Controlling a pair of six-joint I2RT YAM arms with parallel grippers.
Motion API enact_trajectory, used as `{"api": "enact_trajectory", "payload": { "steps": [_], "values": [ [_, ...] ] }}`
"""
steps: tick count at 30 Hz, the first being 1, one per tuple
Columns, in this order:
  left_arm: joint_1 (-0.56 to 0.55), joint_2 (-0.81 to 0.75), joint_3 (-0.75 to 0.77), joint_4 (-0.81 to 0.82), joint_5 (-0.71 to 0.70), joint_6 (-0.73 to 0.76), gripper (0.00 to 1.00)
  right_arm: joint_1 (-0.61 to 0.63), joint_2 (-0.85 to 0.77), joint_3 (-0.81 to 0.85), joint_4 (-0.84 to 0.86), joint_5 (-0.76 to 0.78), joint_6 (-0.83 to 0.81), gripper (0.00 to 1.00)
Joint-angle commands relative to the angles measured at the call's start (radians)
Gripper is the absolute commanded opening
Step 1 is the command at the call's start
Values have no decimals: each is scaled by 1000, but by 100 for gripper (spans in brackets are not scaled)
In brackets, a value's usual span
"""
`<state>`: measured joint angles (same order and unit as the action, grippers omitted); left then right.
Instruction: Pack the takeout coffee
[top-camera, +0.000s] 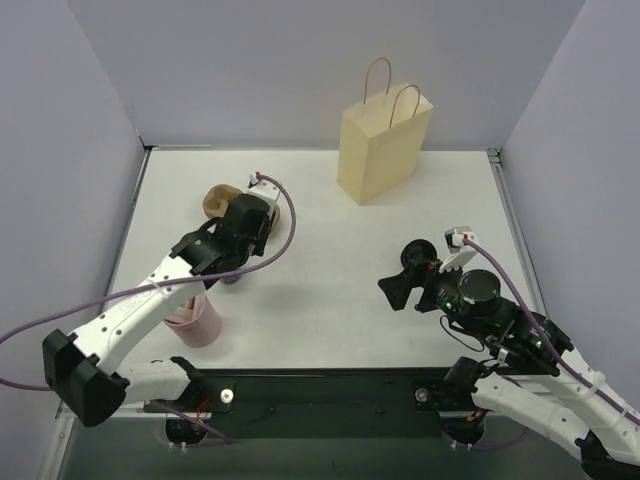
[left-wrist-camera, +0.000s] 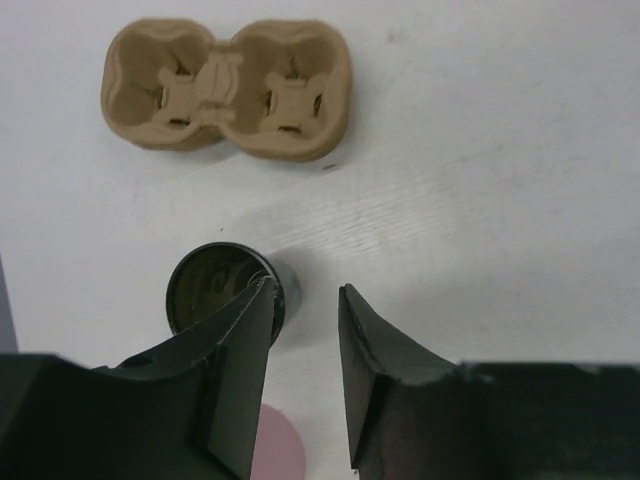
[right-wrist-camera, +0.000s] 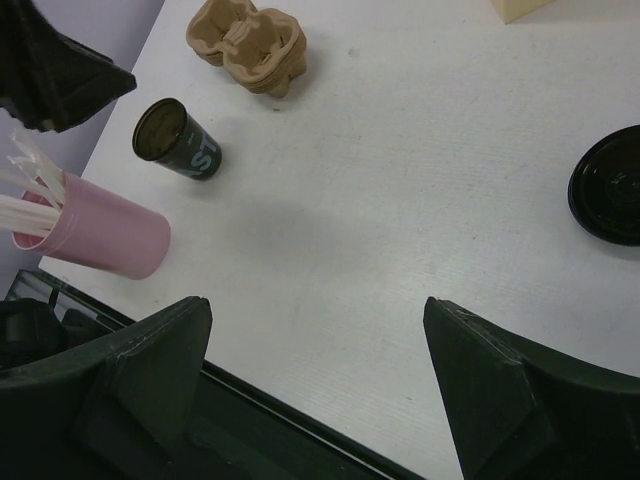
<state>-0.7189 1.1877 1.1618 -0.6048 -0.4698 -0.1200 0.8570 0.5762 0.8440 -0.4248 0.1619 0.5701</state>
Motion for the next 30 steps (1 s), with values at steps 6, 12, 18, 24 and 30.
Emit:
{"api": "enact_trajectory", "payload": {
  "steps": [6,12,18,24,30],
  "values": [
    [151,92,-27,-82,42,-21,37,-3,2,-10,14,-56,-38,88],
    [202,145,-73,-67,105,-49,37,-3,24,-5,31,-74,-38,88],
    [217,197,-59,-62,164,-55,38,-3,31,-26,69,-96,-30,88],
    [233,220,-54,-59,178,-53,38,-3,33,-33,70,-104,-27,88],
    [242,228,-54,-58,168,-53,37,-3,24,-37,70,-105,-26,88]
  ]
}}
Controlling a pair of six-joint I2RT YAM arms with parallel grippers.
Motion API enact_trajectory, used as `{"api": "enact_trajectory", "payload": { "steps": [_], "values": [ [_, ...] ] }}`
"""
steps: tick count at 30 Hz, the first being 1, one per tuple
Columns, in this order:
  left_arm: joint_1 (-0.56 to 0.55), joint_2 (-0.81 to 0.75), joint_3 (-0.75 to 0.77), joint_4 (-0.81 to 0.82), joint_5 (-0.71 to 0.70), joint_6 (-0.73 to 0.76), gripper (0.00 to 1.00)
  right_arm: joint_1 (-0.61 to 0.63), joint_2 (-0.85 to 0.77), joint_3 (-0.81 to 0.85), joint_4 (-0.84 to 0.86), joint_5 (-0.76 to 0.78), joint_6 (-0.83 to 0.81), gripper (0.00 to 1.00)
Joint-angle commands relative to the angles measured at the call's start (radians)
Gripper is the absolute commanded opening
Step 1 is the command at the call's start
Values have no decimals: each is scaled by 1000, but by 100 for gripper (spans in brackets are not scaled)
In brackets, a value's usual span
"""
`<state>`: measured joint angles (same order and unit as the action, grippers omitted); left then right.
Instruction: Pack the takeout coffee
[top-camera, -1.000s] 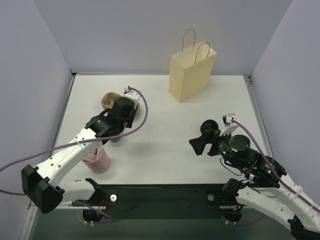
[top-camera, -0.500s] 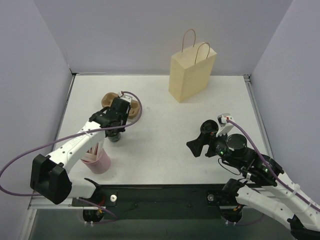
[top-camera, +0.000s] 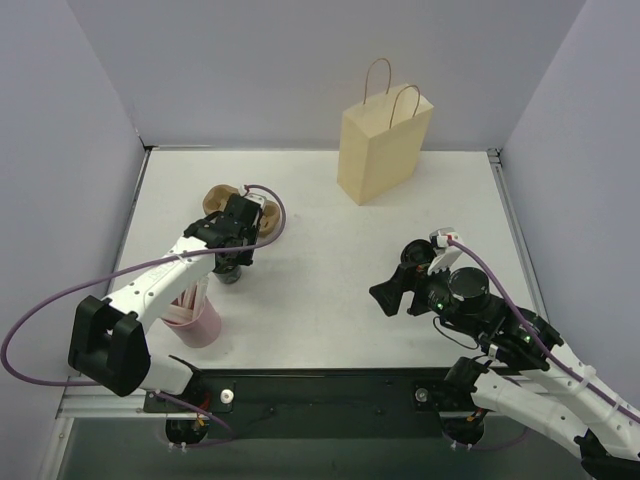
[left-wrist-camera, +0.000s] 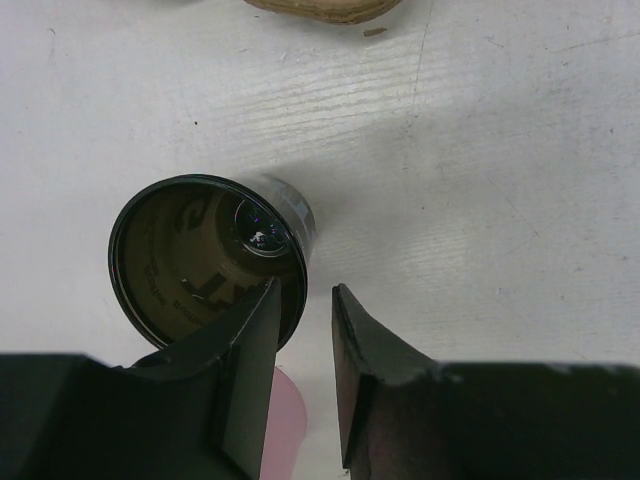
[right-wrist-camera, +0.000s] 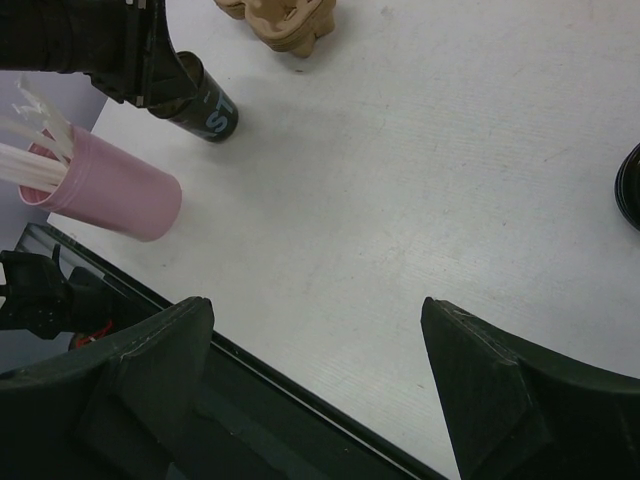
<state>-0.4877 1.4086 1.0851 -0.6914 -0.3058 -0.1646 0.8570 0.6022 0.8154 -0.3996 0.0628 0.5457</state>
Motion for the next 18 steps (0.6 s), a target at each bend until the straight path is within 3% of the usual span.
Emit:
{"api": "enact_trajectory", "payload": {
  "steps": [1,13,18],
  "values": [
    [12,10,22,29,2,-9,37,-3,-5,-9,45,-6,-1,88],
    [20,29,25,16,-3,-9,30,-3,-10,-22,47,-12,13,88],
    [20,32,25,16,14,-7,20,-4,-16,-35,58,-12,16,88]
  ]
}}
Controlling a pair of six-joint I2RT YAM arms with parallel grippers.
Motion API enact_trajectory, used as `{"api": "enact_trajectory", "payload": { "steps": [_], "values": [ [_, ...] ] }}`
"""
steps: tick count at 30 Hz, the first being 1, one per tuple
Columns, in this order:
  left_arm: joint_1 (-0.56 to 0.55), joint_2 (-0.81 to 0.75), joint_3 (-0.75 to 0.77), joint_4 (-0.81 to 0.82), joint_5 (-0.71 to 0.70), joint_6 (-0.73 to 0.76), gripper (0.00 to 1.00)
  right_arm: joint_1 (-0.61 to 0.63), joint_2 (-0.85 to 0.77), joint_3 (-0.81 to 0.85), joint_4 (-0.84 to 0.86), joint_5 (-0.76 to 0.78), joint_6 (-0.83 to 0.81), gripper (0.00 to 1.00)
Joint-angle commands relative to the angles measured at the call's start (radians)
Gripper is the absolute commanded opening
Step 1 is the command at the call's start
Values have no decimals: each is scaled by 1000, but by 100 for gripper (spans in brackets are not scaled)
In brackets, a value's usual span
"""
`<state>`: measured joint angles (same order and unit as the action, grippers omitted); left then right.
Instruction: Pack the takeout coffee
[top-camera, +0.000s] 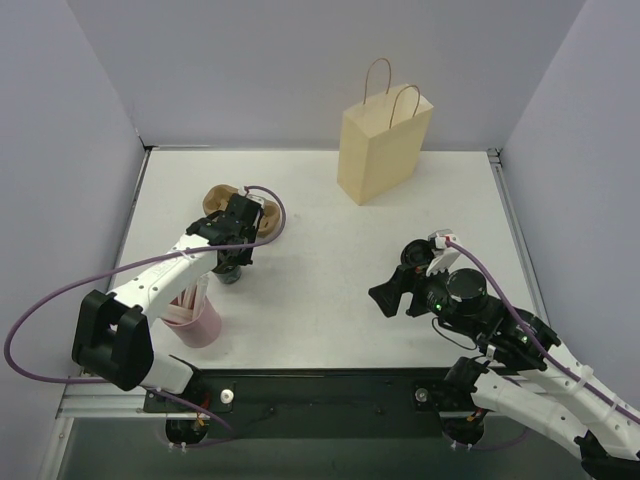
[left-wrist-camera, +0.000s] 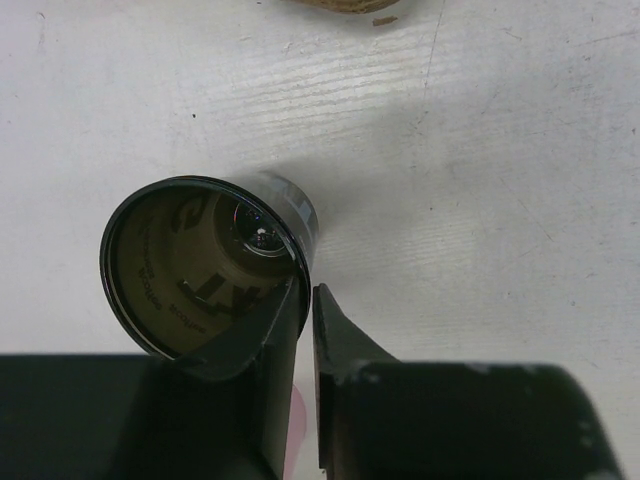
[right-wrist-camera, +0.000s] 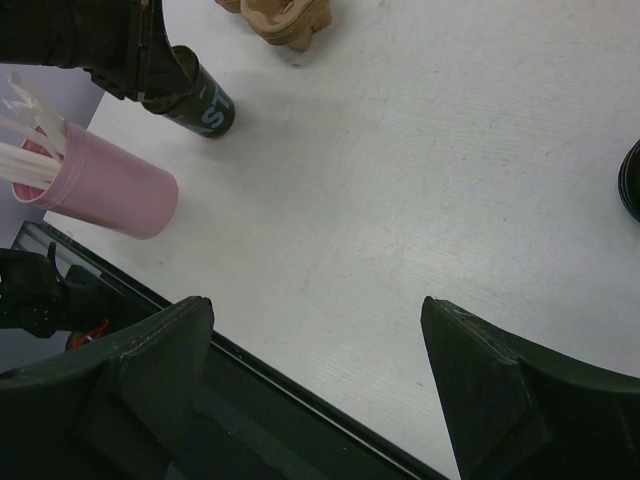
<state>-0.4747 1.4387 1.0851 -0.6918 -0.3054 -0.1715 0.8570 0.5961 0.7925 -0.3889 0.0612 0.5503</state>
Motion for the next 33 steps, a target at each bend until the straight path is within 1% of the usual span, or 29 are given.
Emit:
{"api": "enact_trajectory", "payload": {
  "steps": [1,4,8,9,10,12,14,17,23,28,30,33],
  "values": [
    [7,0,25,17,14,0,17,-3,-9,-12,47,-11,11,88],
    [7,-1,24,15,15,-2,12,-3,-2,-4,48,-14,8,88],
    [7,-1,22,11,14,-2,11,-3,2,5,47,-15,5,88],
    [7,-1,22,11,9,-3,11,-3,2,4,47,-14,7,88],
    [7,-3,22,9,6,-5,15,-4,1,5,50,-12,10,88],
    [7,-4,21,9,0,-5,18,-3,-4,-2,61,-15,13,88],
    [7,-3,21,11,-3,-5,23,-3,-4,-12,68,-20,20,88],
    [7,2,22,6,-4,-5,26,-3,-4,-18,71,-31,23,88],
    [7,2,24,6,-6,-3,26,-3,-10,-16,71,-26,20,88],
    [7,8,25,8,-4,-3,23,-3,-5,-13,76,-27,22,88],
    [7,6,25,5,-4,-3,20,-3,-4,-12,76,-29,20,88],
    [8,9,24,6,-8,-3,20,-3,-9,-7,76,-29,20,88]
  ]
}}
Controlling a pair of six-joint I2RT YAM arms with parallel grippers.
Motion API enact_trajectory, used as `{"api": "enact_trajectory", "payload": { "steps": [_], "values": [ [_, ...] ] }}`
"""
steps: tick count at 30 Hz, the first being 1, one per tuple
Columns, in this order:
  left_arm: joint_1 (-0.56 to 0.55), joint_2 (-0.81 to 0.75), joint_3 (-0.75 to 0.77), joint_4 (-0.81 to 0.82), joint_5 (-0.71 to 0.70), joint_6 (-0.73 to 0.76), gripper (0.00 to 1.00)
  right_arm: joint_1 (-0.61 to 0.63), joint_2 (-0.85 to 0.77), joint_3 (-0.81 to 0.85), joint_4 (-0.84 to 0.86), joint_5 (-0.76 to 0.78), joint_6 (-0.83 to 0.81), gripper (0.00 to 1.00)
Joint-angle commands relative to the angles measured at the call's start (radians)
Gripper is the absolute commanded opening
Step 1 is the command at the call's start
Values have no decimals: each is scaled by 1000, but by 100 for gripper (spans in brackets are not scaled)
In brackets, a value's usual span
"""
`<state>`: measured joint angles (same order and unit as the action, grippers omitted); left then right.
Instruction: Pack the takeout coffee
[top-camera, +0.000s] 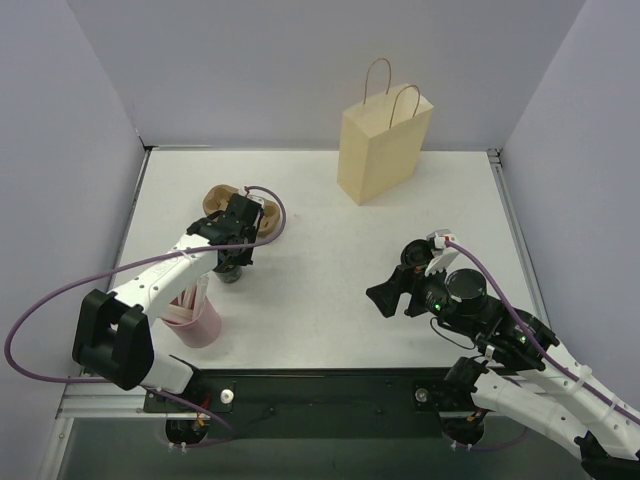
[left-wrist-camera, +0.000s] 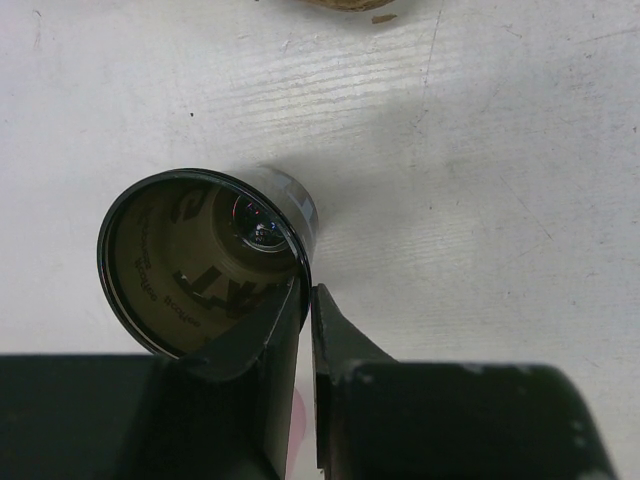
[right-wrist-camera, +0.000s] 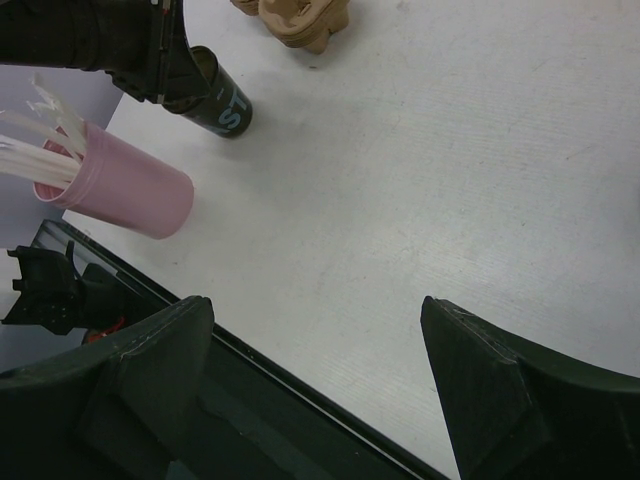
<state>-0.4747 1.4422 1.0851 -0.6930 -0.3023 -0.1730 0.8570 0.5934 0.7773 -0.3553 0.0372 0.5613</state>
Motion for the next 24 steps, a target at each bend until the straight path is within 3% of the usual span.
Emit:
{"api": "enact_trajectory", "payload": {
  "steps": [1,9,14,24],
  "values": [
    [8,7,24,7,-14,-2,21,-3,-7,7,42,-5,11,88],
    [10,7,25,6,-21,1,17,-3,-14,7,42,-10,15,88],
    [10,-8,25,4,-21,-2,0,-3,-12,4,42,-3,17,88],
    [-4,-138,-19,12,189,-31,0,-3,69,-67,222,12,78,87]
  ]
}}
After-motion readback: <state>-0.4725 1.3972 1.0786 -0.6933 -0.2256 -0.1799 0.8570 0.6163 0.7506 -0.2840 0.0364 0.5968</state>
